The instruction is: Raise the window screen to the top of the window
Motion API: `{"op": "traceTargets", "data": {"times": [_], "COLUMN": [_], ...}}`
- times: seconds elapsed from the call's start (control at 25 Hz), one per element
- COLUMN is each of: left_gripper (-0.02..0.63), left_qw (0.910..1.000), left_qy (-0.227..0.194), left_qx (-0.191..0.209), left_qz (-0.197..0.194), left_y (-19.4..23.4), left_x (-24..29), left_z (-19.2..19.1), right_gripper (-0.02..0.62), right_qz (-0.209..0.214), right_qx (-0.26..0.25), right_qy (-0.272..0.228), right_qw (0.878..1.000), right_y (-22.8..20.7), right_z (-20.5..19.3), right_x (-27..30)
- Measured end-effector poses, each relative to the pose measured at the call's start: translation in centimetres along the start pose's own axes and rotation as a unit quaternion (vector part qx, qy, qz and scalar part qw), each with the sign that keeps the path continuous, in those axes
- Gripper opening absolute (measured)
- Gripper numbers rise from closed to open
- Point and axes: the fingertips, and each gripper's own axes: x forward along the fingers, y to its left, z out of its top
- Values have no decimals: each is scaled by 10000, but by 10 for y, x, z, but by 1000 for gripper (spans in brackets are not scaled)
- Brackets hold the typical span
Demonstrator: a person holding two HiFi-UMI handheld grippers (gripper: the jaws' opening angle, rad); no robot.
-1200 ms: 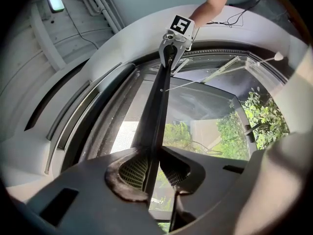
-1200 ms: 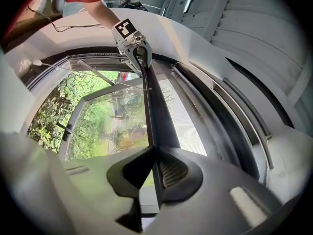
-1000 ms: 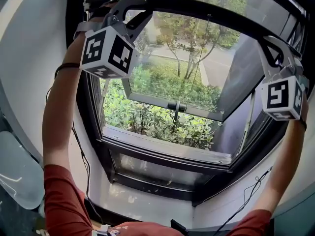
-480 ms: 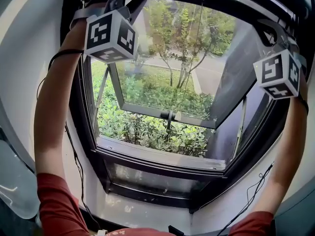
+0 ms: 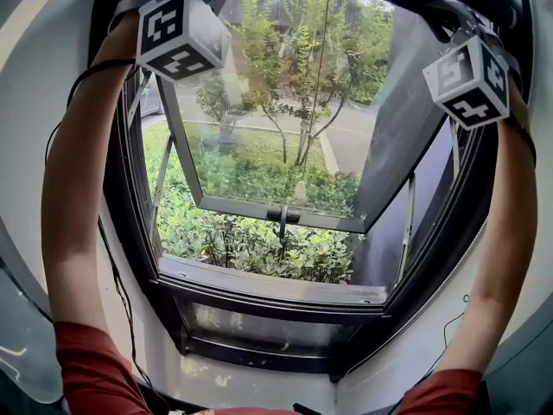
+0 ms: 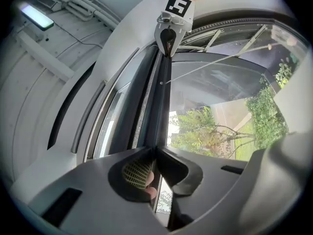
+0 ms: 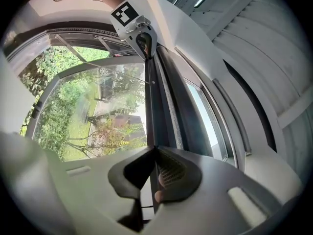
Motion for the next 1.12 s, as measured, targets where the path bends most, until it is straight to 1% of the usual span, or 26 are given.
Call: {"op": "traceTargets", "data": {"times": [0.16,0.36,0.44,0.64,0.76,0.84,1.0,1.08,1.12], "left_gripper": [41,41,41,41,42,43,73,77,78], "left_qw": [9999,9994,9991,9987,9983,9982,9979,9976,9975], "left_qy": [114,256,278,293,303,289,189,144,124], "left_qx": [49,177,235,280,309,217,-108,-182,-251], "left_qz": [106,176,204,295,393,478,611,648,651], "left_y": [14,20,22,21,21,23,32,34,35], "left_x": [11,19,20,19,18,17,8,4,2], "left_z": [0,1,2,3,3,4,12,14,15], "right_gripper": [32,32,32,34,41,53,91,114,115], "right_qz": [-143,-64,-80,-363,-497,-557,-720,-711,-700], "right_qx": [57,46,-10,-99,-28,53,302,378,394], "right_qy": [64,250,243,135,57,25,-149,-196,-215], "right_qw": [9999,9997,9997,9992,9987,9984,9968,9966,9965], "right_y": [-19,-24,-25,-28,-28,-29,-37,-37,-35], "right_z": [6,-2,-1,1,1,0,9,11,12], "right_x": [9,18,18,17,16,14,5,2,0]}}
